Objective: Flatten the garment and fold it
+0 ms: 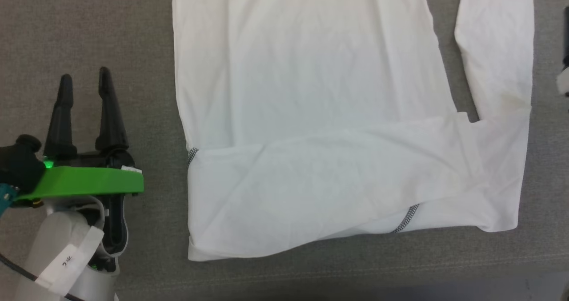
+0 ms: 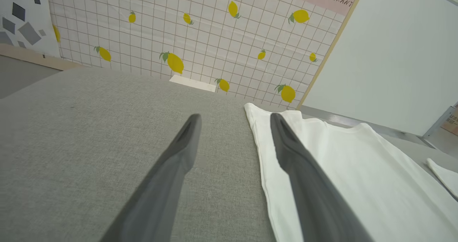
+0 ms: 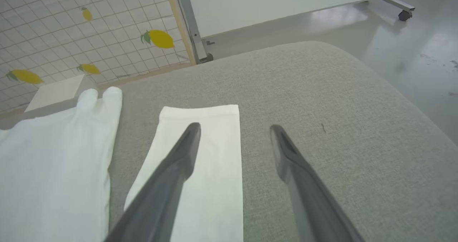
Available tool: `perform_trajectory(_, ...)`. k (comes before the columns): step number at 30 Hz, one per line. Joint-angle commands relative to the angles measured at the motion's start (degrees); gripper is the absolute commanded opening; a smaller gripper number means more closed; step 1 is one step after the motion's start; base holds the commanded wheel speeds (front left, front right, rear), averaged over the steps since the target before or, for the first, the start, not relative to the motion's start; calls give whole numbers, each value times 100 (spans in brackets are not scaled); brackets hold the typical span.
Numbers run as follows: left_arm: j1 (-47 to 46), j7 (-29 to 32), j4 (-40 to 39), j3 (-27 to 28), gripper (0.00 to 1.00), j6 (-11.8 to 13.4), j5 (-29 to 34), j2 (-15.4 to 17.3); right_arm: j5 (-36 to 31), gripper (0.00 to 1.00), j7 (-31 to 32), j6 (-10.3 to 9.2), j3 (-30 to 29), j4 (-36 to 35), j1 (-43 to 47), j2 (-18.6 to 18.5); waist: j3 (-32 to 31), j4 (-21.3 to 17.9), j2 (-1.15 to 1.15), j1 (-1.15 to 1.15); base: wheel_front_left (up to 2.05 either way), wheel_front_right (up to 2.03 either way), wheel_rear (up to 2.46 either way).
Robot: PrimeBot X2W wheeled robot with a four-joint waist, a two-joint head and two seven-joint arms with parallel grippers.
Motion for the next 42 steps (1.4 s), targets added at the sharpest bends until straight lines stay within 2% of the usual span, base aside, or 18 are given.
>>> perform_trajectory(1,78,-20,-70,126,100,-89,133,-71,-21,100,83,-9,-97,153,-236,-63,442,194,0,0,0,0,0)
perform_trajectory(6,61,-20,-255,460,100,-279,396,-302,-148,100,432,-9,-465,590,-903,-210,946,322,0,0,0,0,0)
perform_trajectory(12,-11,-20,-555,730,100,-460,623,-527,-427,100,817,-9,-721,803,-1494,-348,1408,417,0,0,0,0,0)
perform_trajectory(18,-37,-20,-682,856,100,-642,768,-678,-620,100,1309,-9,-917,970,-1850,-393,1623,502,0,0,0,0,0)
perform_trajectory(19,-33,-20,-686,867,100,-662,790,-700,-648,93,1416,-9,-939,994,-1844,-390,1624,507,0,0,0,0,0)
perform_trajectory(20,-30,-20,-682,880,100,-685,808,-718,-674,71,1529,-9,-965,1005,-1824,-383,1621,512,0,0,0,0,0)
perform_trajectory(21,-23,-20,-666,889,100,-715,833,-732,-725,41,1679,-9,-999,1008,-1800,-392,1613,518,0,0,0,0,0)
perform_trajectory(22,-18,-20,-648,896,100,-740,862,-743,-786,25,1816,-9,-1005,994,-1778,-411,1600,523,0,0,0,0,0)
perform_trajectory(23,-16,-20,-635,905,100,-756,880,-757,-820,0,1907,-9,-1023,975,-1764,-428,1586,526,0,0,0,0,0)
perform_trajectory(26,-7,-20,-581,944,100,-797,921,-811,-916,0,2145,-9,-1073,899,-1691,-463,1513,517,0,0,0,0,0)
perform_trajectory(29,-2,-20,-519,962,100,-830,959,-855,-973,0,2094,-9,-1075,762,-1585,-501,1414,499,0,0,0,0,0)
perform_trajectory(35,14,-20,-351,970,100,-916,1017,-949,-758,0,1656,-9,-885,482,-1143,-640,1016,468,0,0,0,0,0)
perform_trajectory(42,206,-20,-18,954,100,-1011,1087,-1074,-319,0,1263,-9,-584,-52,-214,-950,147,431,0,0,0,0,0)
